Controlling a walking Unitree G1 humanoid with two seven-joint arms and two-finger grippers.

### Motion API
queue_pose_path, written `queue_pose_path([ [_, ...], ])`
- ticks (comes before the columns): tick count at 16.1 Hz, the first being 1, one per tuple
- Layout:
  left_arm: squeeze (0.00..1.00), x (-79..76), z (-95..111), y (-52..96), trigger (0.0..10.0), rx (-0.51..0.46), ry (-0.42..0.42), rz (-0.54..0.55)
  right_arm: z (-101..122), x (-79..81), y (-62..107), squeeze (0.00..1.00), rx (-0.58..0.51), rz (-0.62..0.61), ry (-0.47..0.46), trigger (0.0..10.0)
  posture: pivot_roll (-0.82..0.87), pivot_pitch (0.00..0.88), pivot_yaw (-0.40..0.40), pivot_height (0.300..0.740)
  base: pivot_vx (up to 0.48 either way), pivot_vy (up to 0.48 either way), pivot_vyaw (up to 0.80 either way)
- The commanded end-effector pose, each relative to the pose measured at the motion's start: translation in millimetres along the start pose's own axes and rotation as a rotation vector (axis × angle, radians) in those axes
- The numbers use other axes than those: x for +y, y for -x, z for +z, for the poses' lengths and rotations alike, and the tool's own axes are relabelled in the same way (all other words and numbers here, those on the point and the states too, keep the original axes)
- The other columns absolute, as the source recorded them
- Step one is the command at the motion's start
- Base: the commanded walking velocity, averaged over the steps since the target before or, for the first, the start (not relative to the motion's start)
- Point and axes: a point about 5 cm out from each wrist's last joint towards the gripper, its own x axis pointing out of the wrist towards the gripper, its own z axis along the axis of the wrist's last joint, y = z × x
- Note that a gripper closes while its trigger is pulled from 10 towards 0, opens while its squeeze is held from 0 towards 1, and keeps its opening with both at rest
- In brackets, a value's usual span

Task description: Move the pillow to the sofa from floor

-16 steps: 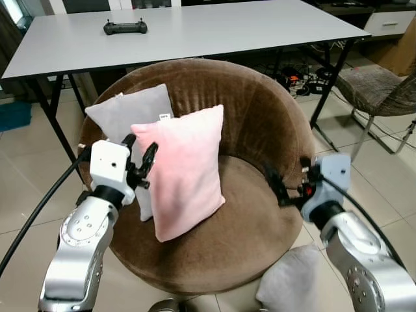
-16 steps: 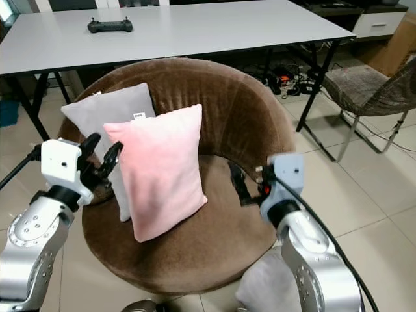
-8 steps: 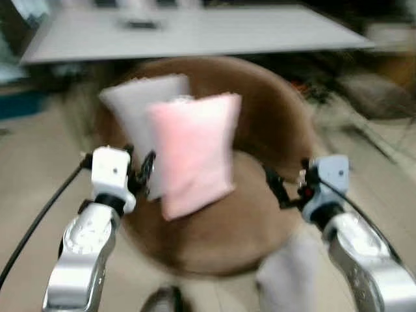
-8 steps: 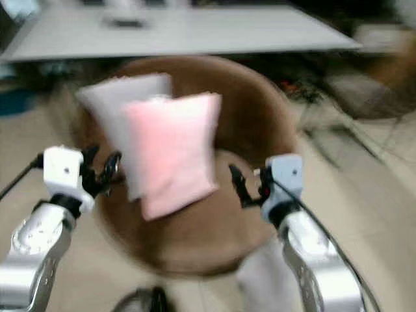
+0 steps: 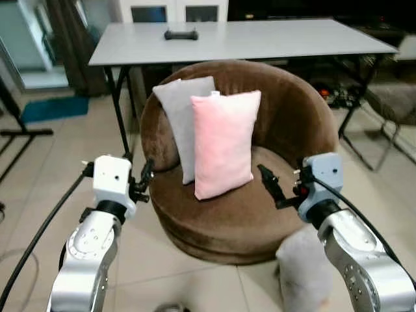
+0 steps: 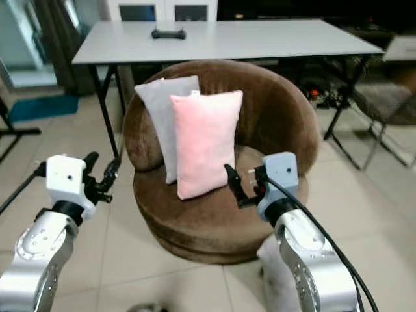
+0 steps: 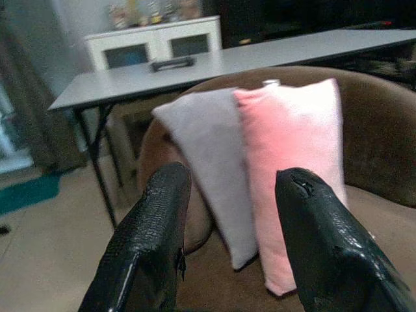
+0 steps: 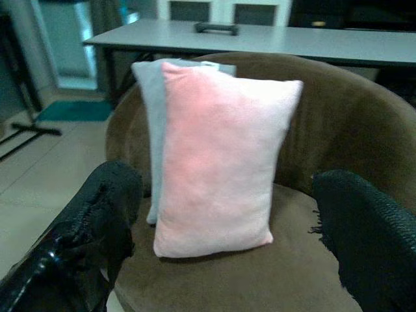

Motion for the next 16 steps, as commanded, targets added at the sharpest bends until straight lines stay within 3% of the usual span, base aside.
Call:
queue_pose_path([
  [1,0.00,-1.7,1.3,-3.0,10.0,-0.001,-0.013,-0.007,0.9,-2.3,-0.6,0.00,-0.009,-0.010,-0.009,10.0,-0.01,0.000,0.007,0.740,0.000,-0.277,0.00],
  [4,0.00,-3.0,-0.7,-3.7,10.0,0.009,-0.018,-0.002,-1.8,-7.1,0.8,0.00,0.001,-0.058,-0.034,10.0,-0.01,0.000,0.010,0.740,0.000,-0.186,-0.16],
  [16,0.00,-1.6,1.2,-8.2,10.0,0.010,-0.046,-0.007,-5.5,-13.8,-0.5,0.00,0.016,-0.137,-0.044,10.0,-0.01,0.000,0.019,0.740,0.000,0.000,-0.80],
])
